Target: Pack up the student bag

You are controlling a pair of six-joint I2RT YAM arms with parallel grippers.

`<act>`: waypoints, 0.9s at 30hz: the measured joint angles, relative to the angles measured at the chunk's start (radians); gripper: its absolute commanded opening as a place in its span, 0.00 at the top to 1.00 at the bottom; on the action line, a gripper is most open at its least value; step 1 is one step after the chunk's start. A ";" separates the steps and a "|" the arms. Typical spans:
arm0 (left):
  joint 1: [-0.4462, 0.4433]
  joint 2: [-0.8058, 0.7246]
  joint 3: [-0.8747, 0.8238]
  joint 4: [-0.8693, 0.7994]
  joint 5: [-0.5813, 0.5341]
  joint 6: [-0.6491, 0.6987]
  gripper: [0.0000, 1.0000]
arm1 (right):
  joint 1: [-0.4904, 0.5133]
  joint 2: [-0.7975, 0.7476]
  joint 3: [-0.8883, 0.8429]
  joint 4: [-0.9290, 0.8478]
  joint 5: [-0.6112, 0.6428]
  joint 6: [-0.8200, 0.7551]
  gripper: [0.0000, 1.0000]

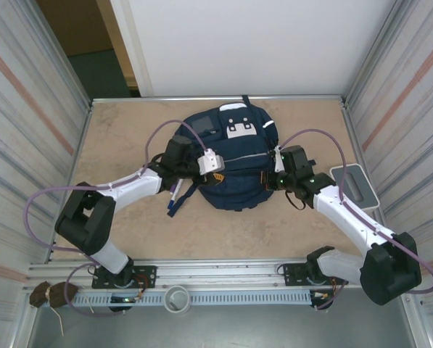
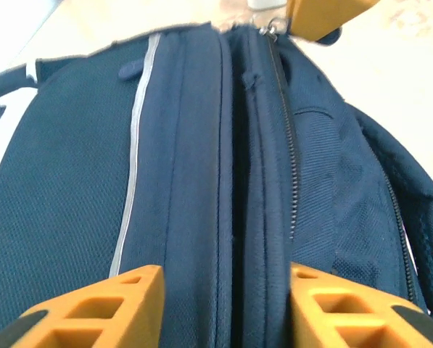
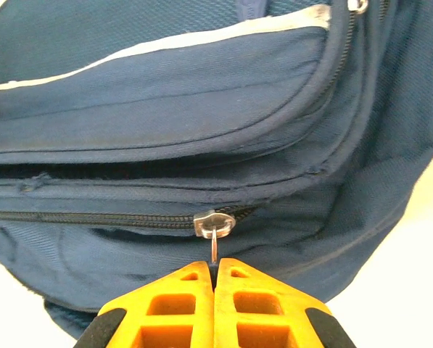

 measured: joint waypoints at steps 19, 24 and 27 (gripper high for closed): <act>-0.199 0.060 0.188 -0.147 -0.241 0.047 0.60 | 0.128 -0.045 0.004 0.043 -0.018 0.023 1.00; -0.188 0.074 0.204 -0.175 -0.207 0.087 0.90 | 0.117 -0.047 0.004 0.037 -0.010 0.018 1.00; -0.153 0.074 0.206 -0.181 -0.133 0.098 0.96 | 0.071 -0.044 0.004 0.021 -0.012 -0.003 1.00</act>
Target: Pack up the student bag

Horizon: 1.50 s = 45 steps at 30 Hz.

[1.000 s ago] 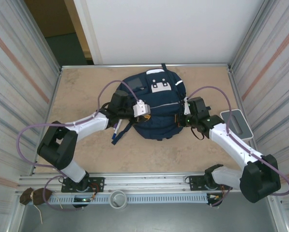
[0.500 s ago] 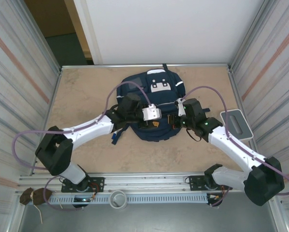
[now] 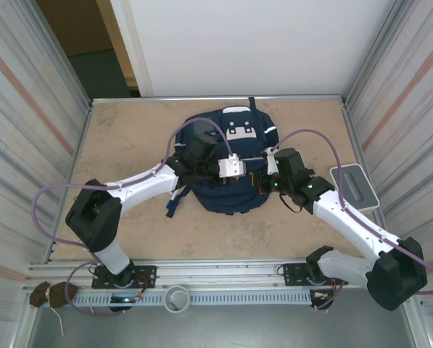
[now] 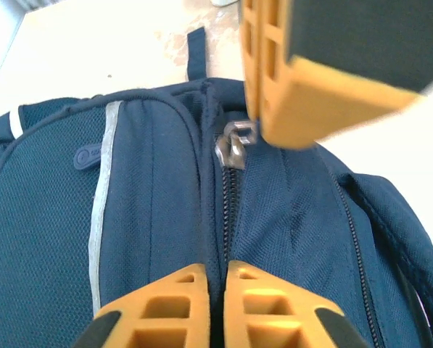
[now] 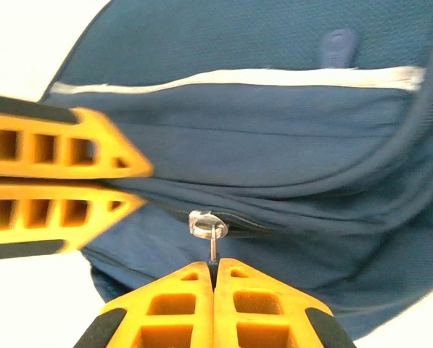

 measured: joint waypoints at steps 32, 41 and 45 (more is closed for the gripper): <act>-0.128 -0.043 -0.027 0.056 -0.254 -0.065 0.46 | -0.087 0.001 0.039 -0.010 0.017 -0.052 1.00; -0.120 -0.016 -0.034 0.097 -0.224 0.018 0.99 | -0.138 0.006 0.014 -0.014 0.015 -0.057 1.00; -0.056 -0.060 -0.123 0.187 -0.053 0.028 1.00 | -0.198 0.082 0.033 -0.006 -0.033 -0.056 1.00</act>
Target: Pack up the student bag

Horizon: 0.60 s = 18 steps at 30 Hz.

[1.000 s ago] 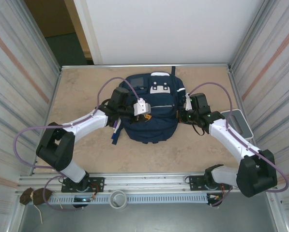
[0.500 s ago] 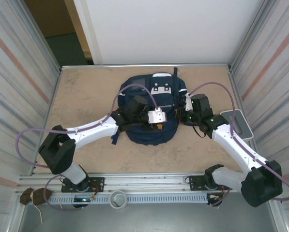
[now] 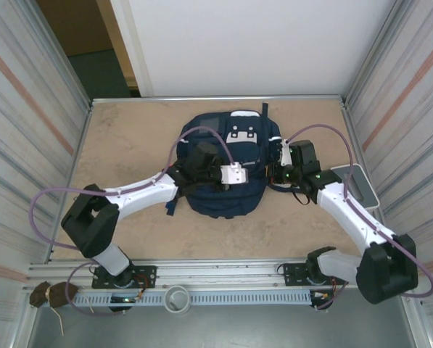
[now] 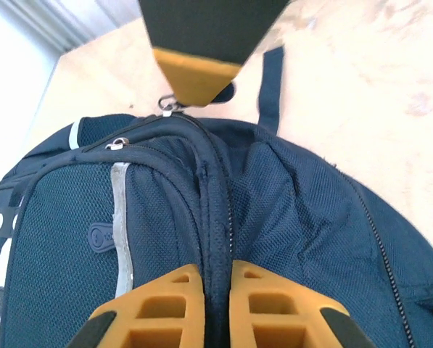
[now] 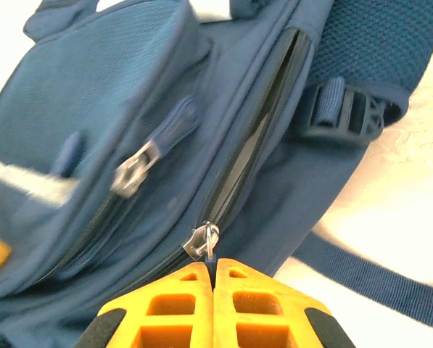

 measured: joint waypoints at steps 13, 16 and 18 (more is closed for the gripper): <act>0.063 -0.021 -0.035 0.021 0.226 0.003 1.00 | -0.162 0.304 0.195 -0.059 -0.074 -0.001 0.71; 0.065 -0.021 -0.034 -0.003 0.260 0.003 1.00 | -0.214 0.289 0.193 -0.059 -0.024 -0.001 0.55; 0.065 -0.021 -0.034 -0.013 0.277 0.003 1.00 | -0.260 0.261 0.182 -0.052 -0.017 0.010 0.48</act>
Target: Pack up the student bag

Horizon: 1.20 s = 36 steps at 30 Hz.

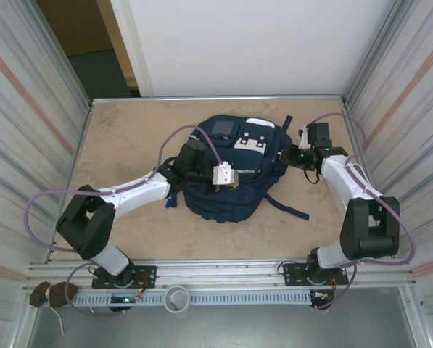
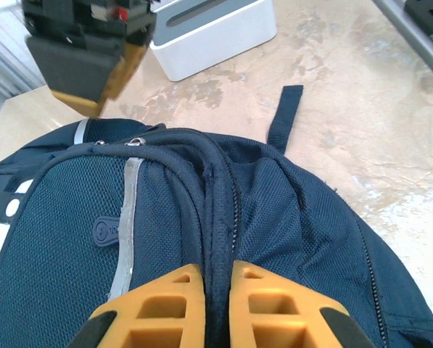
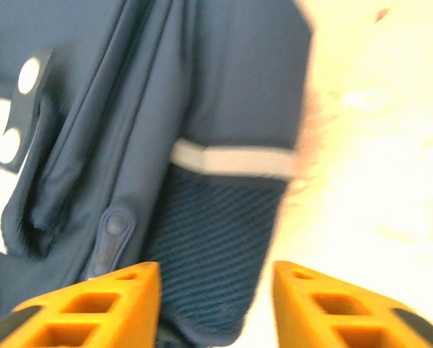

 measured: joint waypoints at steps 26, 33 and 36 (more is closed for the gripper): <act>-0.060 0.224 0.273 -0.005 0.086 -0.083 0.83 | -0.232 -0.005 -0.076 0.178 -0.117 0.177 1.00; 0.084 0.277 0.291 0.027 0.076 -0.170 0.59 | -0.191 -0.058 -0.137 0.195 -0.083 0.178 1.00; 0.145 0.301 0.310 0.032 -0.024 -0.218 0.50 | -0.151 -0.103 -0.184 0.204 -0.058 0.180 1.00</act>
